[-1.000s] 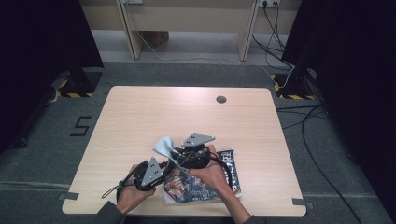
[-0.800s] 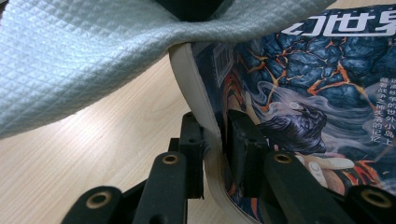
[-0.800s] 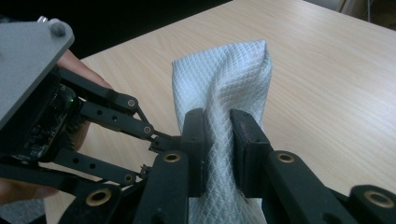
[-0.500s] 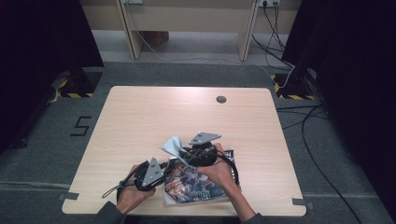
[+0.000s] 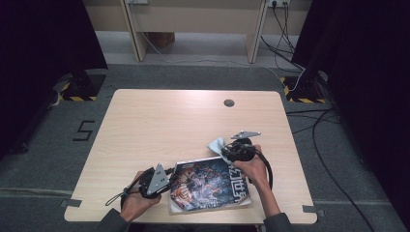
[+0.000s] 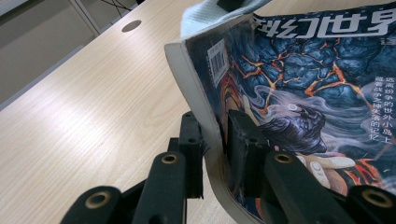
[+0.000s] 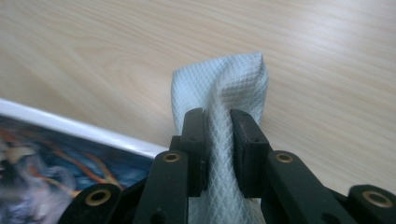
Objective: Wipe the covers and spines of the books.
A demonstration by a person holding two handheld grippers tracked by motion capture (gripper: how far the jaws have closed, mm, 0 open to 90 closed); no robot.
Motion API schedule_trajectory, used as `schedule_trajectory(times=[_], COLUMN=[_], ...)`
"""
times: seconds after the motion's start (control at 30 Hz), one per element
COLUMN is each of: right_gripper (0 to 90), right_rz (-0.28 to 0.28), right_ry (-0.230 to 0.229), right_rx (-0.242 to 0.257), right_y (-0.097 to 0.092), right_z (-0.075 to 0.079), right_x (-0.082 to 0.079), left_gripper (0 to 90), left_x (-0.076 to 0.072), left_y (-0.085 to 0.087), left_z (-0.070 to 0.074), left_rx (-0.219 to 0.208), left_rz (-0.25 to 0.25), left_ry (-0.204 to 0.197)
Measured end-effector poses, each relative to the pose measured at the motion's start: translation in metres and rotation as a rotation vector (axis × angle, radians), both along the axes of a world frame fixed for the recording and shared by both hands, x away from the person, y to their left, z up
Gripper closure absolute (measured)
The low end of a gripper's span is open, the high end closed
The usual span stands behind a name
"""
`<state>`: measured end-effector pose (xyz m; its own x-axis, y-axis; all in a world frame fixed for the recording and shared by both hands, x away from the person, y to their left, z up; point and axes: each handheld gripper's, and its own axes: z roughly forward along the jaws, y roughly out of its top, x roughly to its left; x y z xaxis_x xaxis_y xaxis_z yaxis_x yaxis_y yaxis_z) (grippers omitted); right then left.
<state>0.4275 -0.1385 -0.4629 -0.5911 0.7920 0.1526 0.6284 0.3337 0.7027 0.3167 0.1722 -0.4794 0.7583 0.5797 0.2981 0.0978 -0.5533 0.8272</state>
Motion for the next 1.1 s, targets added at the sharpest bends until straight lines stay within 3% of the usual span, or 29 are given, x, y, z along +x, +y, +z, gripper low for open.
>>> schedule_trajectory(times=[0.13,0.4,0.93,1.1], right_gripper=[77.1,77.6,78.2,78.2], right_rz=[-0.066,-0.148,-0.232,-0.267], right_ry=[0.009,0.015,-0.046,-0.065], right_rx=[-0.031,-0.093,-0.067,-0.089], right_y=[-0.017,-0.043,-0.084,-0.104], right_z=[-0.009,-0.015,0.010,0.014], right_x=[0.008,0.012,0.002,-0.008], left_gripper=[75.9,75.7,75.2,75.1], left_x=[0.000,0.000,0.002,0.002], left_y=[0.000,0.001,0.003,0.004], left_z=[0.000,0.001,0.000,0.000], left_rx=[-0.005,-0.011,-0.026,-0.026], left_rz=[-0.001,0.002,0.012,0.014], left_ry=[-0.001,0.000,0.016,0.018])
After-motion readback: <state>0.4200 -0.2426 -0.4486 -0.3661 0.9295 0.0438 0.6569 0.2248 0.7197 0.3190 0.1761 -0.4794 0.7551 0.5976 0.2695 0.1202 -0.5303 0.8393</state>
